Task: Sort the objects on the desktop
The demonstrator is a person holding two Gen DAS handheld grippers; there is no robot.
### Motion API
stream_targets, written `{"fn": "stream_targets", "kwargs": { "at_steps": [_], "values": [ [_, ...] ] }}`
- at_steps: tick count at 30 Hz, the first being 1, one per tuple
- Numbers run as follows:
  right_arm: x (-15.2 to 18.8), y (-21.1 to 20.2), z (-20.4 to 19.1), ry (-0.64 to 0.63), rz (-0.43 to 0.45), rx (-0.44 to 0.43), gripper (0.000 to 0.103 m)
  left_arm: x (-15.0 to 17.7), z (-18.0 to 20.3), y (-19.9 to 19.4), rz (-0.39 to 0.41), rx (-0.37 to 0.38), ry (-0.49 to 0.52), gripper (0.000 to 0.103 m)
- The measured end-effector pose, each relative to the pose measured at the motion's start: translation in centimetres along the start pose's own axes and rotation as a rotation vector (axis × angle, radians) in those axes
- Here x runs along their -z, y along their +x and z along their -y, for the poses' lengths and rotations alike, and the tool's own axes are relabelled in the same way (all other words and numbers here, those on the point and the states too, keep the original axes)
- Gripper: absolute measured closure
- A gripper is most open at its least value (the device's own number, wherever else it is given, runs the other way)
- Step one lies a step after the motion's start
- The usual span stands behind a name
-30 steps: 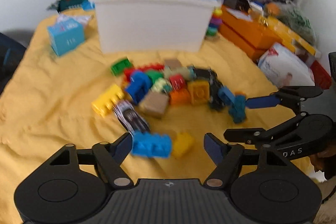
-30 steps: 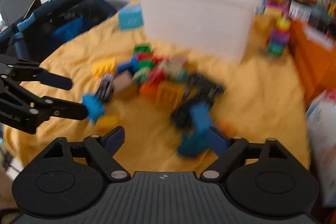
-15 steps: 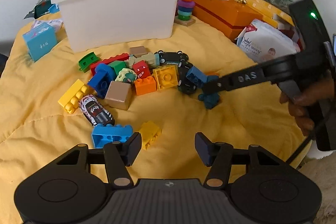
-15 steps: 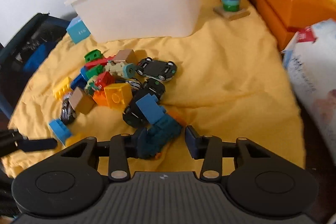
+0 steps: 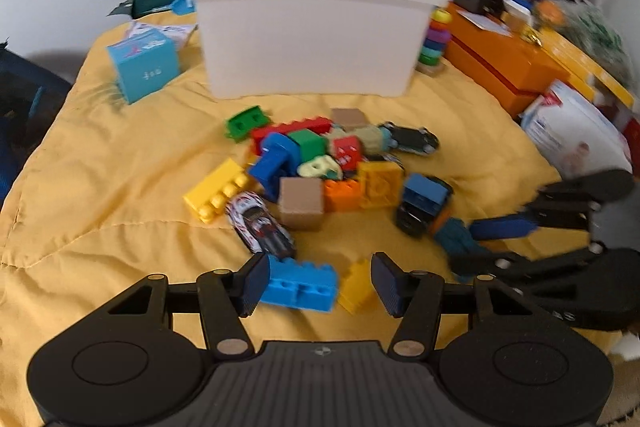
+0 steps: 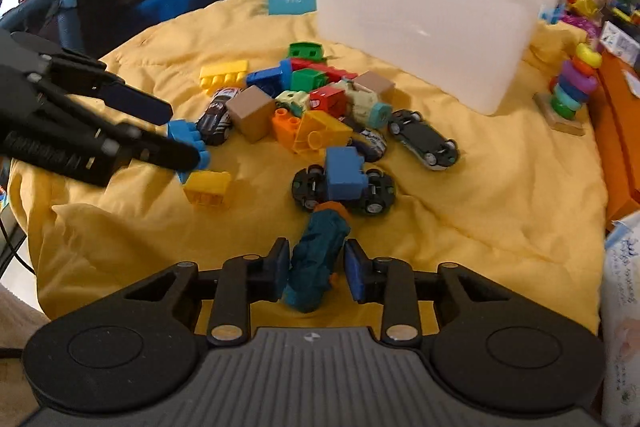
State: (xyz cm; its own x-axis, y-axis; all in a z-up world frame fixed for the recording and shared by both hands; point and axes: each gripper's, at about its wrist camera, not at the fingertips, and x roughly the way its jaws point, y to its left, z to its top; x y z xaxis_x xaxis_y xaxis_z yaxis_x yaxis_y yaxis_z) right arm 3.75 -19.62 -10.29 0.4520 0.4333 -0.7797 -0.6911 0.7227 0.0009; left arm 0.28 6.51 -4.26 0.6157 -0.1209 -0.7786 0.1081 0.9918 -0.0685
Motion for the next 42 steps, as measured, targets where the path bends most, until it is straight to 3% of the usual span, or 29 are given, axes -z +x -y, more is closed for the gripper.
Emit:
{"fn": "stream_targets", "kwargs": {
  "at_steps": [8,10,13,17,21,23,26,28,31,34,40,42],
  "values": [
    [0.4,0.1,0.2,0.082,-0.018,0.0,0.06,-0.5,0.1,0.5,0.006,0.054,0.041,0.043],
    [0.6,0.0,-0.1,0.072,-0.021,-0.004,0.072,-0.7,0.3,0.6,0.007,0.065,0.053,0.043],
    [0.6,-0.3,-0.3,0.061,-0.015,0.031,0.075,-1.6,0.6,0.8,0.016,0.09,0.101,0.043],
    [0.6,-0.4,-0.3,0.07,-0.017,0.046,0.075,-5.0,1.6,1.3,0.085,0.121,0.241,0.043],
    [0.9,-0.5,-0.3,0.094,-0.016,0.051,0.075,-8.7,3.1,3.4,0.087,0.156,0.452,0.043],
    [1.0,-0.6,-0.4,0.109,-0.015,0.056,0.075,-9.8,4.1,4.8,0.063,0.199,0.568,0.043],
    [1.1,-0.6,-0.3,0.125,-0.011,0.065,0.075,-10.9,5.3,7.4,-0.047,0.268,0.709,0.056],
    [1.2,-0.6,-0.3,0.137,-0.008,0.07,0.075,-11.6,5.6,9.1,-0.147,0.312,0.733,0.061],
    [1.3,-0.5,-0.3,0.148,-0.001,0.074,0.075,-11.9,5.6,10.8,-0.203,0.29,0.781,0.061],
    [1.4,-0.5,-0.1,0.162,0.002,0.081,0.073,-12.5,4.9,11.7,-0.219,0.333,0.752,0.062],
    [1.4,-0.6,0.1,0.189,0.009,0.09,0.068,-11.2,4.3,10.3,-0.14,0.303,0.736,0.083],
    [1.3,-0.5,0.1,0.19,0.008,0.092,0.067,-11.5,3.6,9.3,-0.103,0.292,0.69,0.084]
  ]
}}
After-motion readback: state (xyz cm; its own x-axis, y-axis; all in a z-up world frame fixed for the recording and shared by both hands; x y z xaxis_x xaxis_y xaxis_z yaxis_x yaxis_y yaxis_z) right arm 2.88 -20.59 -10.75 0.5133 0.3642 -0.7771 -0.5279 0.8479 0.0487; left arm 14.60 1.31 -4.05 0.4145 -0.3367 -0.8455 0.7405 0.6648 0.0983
